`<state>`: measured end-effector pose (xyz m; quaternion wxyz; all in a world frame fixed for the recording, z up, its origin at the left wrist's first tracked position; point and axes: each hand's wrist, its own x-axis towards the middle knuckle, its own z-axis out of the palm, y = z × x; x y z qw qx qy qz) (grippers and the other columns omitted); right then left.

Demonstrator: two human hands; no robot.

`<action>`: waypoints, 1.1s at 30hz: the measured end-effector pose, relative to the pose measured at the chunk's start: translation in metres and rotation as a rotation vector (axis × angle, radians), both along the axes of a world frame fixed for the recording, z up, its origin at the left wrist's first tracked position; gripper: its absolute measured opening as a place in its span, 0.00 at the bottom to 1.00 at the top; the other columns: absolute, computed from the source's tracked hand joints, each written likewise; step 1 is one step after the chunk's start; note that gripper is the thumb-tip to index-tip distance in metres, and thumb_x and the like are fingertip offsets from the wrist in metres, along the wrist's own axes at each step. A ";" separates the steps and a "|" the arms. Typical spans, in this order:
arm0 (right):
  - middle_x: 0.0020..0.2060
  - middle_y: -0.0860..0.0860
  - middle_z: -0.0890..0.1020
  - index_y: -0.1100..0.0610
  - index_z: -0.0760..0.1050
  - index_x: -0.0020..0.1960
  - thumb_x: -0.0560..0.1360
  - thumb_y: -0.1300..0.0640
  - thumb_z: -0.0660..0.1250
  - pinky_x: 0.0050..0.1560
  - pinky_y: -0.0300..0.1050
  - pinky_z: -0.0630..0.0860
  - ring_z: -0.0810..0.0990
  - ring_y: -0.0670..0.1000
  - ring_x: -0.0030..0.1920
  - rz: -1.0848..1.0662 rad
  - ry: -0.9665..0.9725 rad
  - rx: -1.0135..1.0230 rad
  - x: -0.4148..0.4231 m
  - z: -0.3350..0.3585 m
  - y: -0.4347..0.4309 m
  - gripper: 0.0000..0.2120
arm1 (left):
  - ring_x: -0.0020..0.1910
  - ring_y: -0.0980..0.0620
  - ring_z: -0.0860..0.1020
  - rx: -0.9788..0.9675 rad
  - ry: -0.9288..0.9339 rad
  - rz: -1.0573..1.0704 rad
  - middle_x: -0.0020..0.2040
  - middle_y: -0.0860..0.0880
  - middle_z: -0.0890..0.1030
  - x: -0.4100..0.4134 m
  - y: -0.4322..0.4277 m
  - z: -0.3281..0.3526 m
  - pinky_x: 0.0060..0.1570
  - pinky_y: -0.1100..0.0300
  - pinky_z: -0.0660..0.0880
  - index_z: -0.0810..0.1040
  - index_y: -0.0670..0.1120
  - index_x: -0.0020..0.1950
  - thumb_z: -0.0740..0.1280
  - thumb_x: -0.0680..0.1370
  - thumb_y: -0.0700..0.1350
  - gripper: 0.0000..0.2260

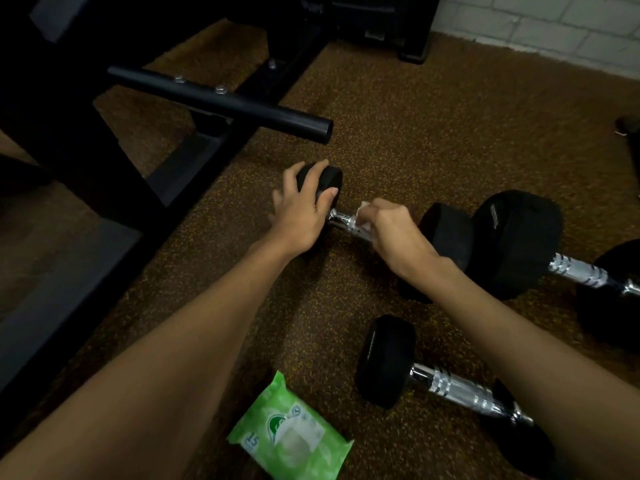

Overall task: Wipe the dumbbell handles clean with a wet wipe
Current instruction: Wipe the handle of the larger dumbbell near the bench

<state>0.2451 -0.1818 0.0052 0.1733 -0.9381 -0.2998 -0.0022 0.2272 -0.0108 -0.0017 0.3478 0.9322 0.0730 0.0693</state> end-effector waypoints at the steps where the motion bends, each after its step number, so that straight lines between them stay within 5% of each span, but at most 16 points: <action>1: 0.51 0.58 0.76 0.62 0.78 0.53 0.73 0.71 0.63 0.52 0.52 0.75 0.77 0.57 0.51 0.041 -0.006 -0.025 -0.001 -0.001 -0.002 0.12 | 0.69 0.40 0.59 -0.003 0.005 0.002 0.74 0.48 0.54 -0.001 -0.001 0.001 0.66 0.44 0.59 0.58 0.58 0.74 0.54 0.81 0.56 0.21; 9: 0.49 0.59 0.75 0.63 0.77 0.50 0.75 0.67 0.63 0.47 0.52 0.76 0.77 0.58 0.47 -0.092 0.037 0.043 0.014 0.004 0.013 0.06 | 0.69 0.39 0.59 -0.017 0.029 0.008 0.74 0.48 0.54 -0.001 -0.002 0.005 0.66 0.44 0.59 0.58 0.59 0.74 0.54 0.81 0.56 0.21; 19: 0.61 0.55 0.70 0.57 0.75 0.60 0.78 0.61 0.59 0.55 0.49 0.68 0.67 0.57 0.61 0.203 -0.204 -0.378 -0.028 0.006 0.005 0.12 | 0.69 0.39 0.58 -0.015 0.027 0.012 0.74 0.48 0.54 -0.002 -0.003 0.004 0.66 0.43 0.59 0.58 0.58 0.74 0.54 0.81 0.56 0.21; 26: 0.55 0.57 0.74 0.59 0.77 0.57 0.75 0.65 0.63 0.52 0.52 0.73 0.71 0.58 0.57 -0.105 -0.084 -0.014 0.006 0.016 0.004 0.13 | 0.68 0.38 0.59 -0.020 0.035 0.024 0.74 0.48 0.54 0.000 -0.003 0.005 0.65 0.43 0.59 0.58 0.59 0.74 0.54 0.81 0.56 0.21; 33: 0.53 0.57 0.74 0.63 0.75 0.56 0.71 0.65 0.68 0.47 0.50 0.73 0.72 0.59 0.53 0.149 -0.227 -0.296 -0.020 -0.005 0.003 0.13 | 0.68 0.38 0.60 -0.014 0.009 0.012 0.74 0.48 0.55 -0.001 -0.002 0.002 0.65 0.44 0.59 0.58 0.59 0.74 0.54 0.81 0.56 0.21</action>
